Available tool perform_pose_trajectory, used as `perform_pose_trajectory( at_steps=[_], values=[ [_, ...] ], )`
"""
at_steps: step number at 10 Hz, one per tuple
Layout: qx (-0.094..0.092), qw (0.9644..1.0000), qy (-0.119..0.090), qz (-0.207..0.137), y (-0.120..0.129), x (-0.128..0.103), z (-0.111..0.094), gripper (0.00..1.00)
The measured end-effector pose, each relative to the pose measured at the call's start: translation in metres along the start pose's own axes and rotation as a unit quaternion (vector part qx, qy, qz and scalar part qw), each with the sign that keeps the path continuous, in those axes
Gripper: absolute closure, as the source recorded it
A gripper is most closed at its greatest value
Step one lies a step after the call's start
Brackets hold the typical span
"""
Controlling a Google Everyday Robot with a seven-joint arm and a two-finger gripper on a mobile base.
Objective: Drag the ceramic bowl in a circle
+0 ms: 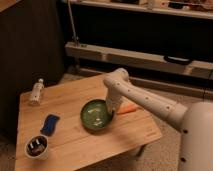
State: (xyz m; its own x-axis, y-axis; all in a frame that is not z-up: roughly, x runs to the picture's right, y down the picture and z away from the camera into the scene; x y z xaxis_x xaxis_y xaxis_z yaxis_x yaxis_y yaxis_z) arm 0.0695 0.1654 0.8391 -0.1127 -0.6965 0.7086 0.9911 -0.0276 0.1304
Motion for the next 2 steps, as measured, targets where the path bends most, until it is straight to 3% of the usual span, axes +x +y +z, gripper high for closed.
perform_pose_trajectory(
  at_steps=[2],
  values=[
    [0.025, 0.9995, -0.016, -0.005, -0.011, -0.044, 0.006, 1.0]
  ],
)
